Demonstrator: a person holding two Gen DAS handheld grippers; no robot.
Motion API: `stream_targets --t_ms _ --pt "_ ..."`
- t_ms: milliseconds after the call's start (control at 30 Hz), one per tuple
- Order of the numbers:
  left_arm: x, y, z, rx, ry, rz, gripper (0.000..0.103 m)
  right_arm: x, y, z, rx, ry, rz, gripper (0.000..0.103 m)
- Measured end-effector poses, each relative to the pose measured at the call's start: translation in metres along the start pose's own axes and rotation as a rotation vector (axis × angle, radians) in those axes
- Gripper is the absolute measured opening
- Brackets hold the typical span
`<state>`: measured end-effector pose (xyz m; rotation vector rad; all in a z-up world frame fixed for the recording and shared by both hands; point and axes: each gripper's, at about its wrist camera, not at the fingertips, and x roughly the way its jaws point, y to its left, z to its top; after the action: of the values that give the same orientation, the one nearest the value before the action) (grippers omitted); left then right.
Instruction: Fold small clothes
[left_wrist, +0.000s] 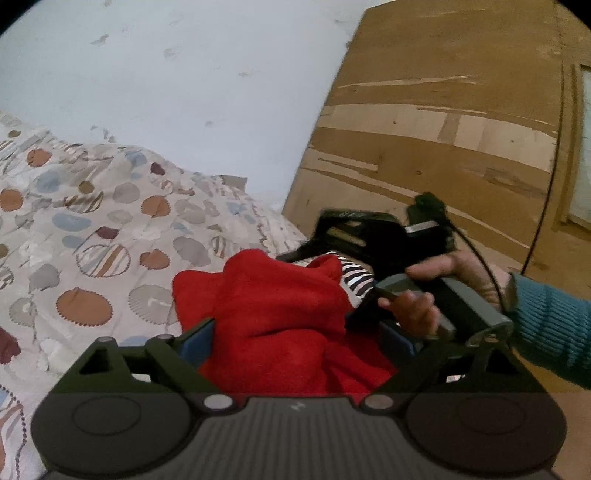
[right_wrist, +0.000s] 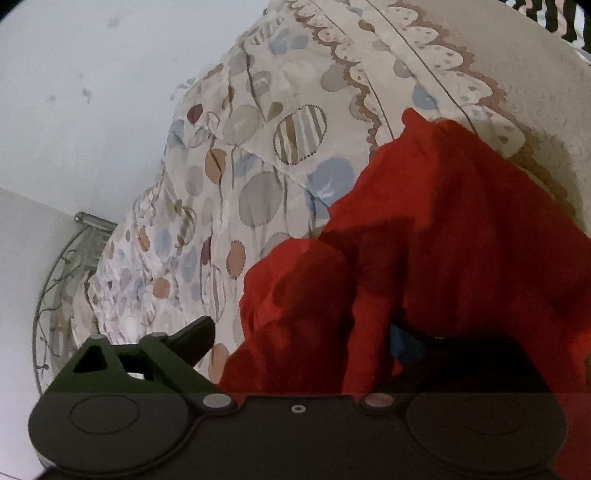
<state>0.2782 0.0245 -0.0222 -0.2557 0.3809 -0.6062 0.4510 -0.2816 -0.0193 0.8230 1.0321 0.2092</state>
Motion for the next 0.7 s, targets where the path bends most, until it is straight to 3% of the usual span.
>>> stream_targets --t_ms 67,167,233,433,567,700 --pt "0.0 -0.004 -0.001 0.028 -0.007 -0.011 0.094 0.004 0.004 0.0 -0.04 0.002 -0.04 0.056" --pt "0.001 -0.013 -0.005 0.081 -0.016 -0.023 0.094 0.005 0.011 -0.002 -0.12 -0.022 -0.054 0.036" --pt "0.002 -0.019 -0.006 0.092 -0.023 -0.044 0.094 -0.001 0.017 -0.004 -0.178 -0.059 -0.029 0.029" --pt "0.006 -0.052 -0.002 0.148 -0.07 -0.159 0.094 -0.059 0.036 -0.018 -0.431 -0.249 0.018 0.025" --pt "0.02 -0.081 -0.006 0.194 -0.042 -0.254 0.093 -0.098 0.015 -0.014 -0.432 -0.334 0.021 0.024" --pt "0.035 -0.108 -0.02 0.264 0.019 -0.299 0.091 -0.109 -0.03 -0.005 -0.378 -0.334 0.005 0.024"
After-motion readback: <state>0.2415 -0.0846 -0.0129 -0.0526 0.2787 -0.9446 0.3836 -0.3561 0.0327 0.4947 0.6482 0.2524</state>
